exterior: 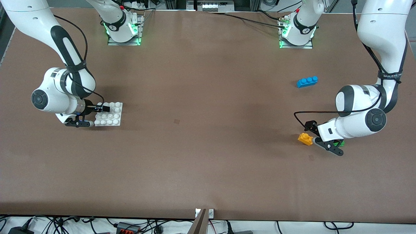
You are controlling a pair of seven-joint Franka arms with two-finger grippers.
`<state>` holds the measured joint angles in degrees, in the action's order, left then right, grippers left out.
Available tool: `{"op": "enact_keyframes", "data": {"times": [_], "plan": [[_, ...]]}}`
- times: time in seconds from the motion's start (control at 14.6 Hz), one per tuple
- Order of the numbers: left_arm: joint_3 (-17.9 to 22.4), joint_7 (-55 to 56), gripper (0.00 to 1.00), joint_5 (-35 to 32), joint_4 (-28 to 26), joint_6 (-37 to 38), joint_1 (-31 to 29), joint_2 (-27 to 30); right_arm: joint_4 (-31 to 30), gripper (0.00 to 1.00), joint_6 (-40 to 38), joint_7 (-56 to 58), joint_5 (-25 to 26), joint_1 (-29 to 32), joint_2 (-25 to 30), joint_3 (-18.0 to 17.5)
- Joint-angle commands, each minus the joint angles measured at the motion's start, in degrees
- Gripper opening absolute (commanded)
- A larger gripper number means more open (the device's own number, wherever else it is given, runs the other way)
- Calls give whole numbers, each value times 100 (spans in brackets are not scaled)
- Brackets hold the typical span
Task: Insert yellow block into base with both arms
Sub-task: 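Grasp the white base with the right gripper while the left gripper grasps the yellow block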
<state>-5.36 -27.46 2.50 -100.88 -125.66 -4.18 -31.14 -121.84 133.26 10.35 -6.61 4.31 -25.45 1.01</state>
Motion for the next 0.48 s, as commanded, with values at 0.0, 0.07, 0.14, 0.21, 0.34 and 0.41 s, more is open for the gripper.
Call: {"op": "enact_keyframes", "data": {"times": [0.0, 0.07, 0.14, 0.21, 0.34, 0.41], "plan": [[9, 57, 100, 110, -46, -230, 5, -67, 81, 65, 86, 345, -69, -36, -442, -206], [9, 57, 100, 110, -55, -248, 5, -94, 99, 65, 95, 336, -112, -45, -504, -285], [9, 83, 100, 119, -90, -362, 5, -94, 107, 65, 78, 266, -182, -45, -505, -434], [9, 83, 100, 119, -238, -598, -4, -103, 142, 65, 52, 222, -340, -53, -505, -609], [9, 109, 100, 119, -362, -758, 5, -94, 178, 65, 34, 56, -517, -149, -514, -743], [9, 188, 100, 119, -362, -758, 14, -94, 178, 65, 34, -84, -526, -263, -514, -743]]}}
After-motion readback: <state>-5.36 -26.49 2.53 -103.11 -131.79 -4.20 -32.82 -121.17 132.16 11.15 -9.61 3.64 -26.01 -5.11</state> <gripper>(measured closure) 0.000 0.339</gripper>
